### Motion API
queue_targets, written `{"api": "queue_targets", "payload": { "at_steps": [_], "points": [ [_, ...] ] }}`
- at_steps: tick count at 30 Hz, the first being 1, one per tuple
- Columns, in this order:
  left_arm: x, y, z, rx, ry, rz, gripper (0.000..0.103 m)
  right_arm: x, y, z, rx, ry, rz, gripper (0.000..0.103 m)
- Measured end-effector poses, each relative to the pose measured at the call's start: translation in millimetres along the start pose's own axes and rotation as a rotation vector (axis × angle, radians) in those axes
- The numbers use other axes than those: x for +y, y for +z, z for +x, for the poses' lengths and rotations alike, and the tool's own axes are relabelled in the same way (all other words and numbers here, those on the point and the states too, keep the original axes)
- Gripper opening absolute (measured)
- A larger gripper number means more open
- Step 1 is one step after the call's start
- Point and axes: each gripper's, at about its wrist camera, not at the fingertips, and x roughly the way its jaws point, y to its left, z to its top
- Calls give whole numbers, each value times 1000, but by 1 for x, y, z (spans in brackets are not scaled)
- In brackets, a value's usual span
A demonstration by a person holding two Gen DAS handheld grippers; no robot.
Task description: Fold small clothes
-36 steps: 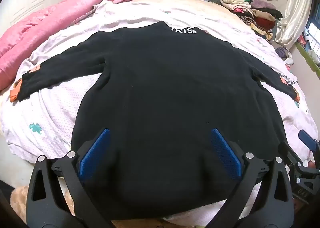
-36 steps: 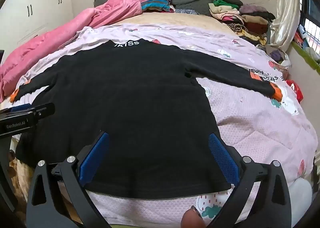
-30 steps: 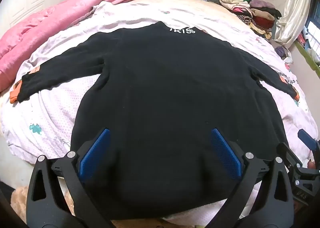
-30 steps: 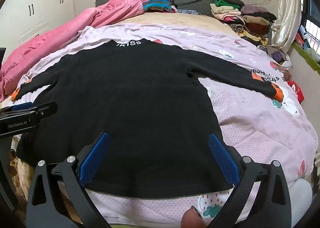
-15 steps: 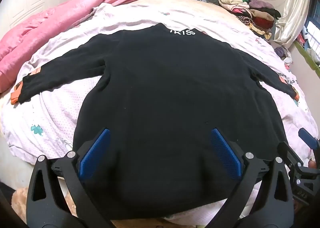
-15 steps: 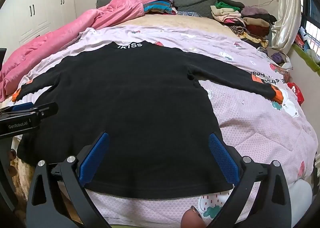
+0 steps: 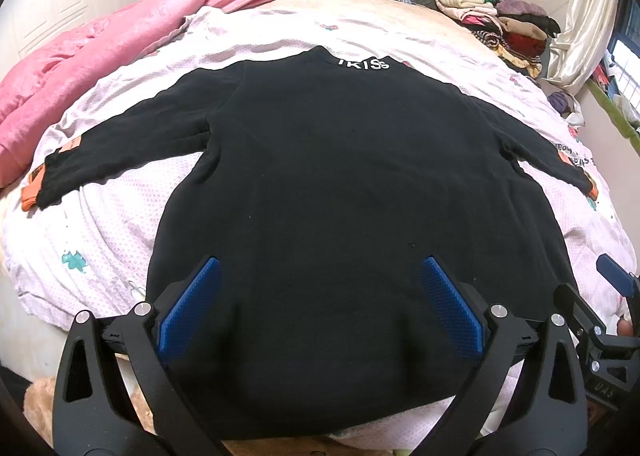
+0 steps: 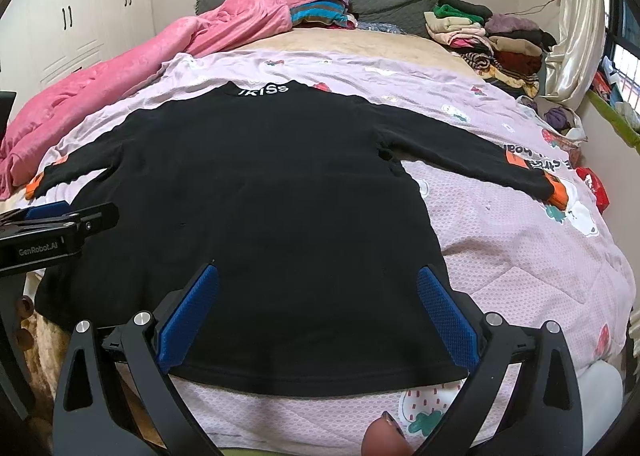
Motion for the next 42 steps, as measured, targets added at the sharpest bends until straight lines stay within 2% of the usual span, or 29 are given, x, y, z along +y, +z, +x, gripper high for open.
{"api": "queue_targets", "payload": {
  "at_steps": [31,42],
  "points": [
    [-1,1,-2,-11,6,2,94,7,1,-2,-9,6,-16,99],
    [-2,8,3,-11,10,3,94,9,13,8,-7,28,-6,99]
  ]
}}
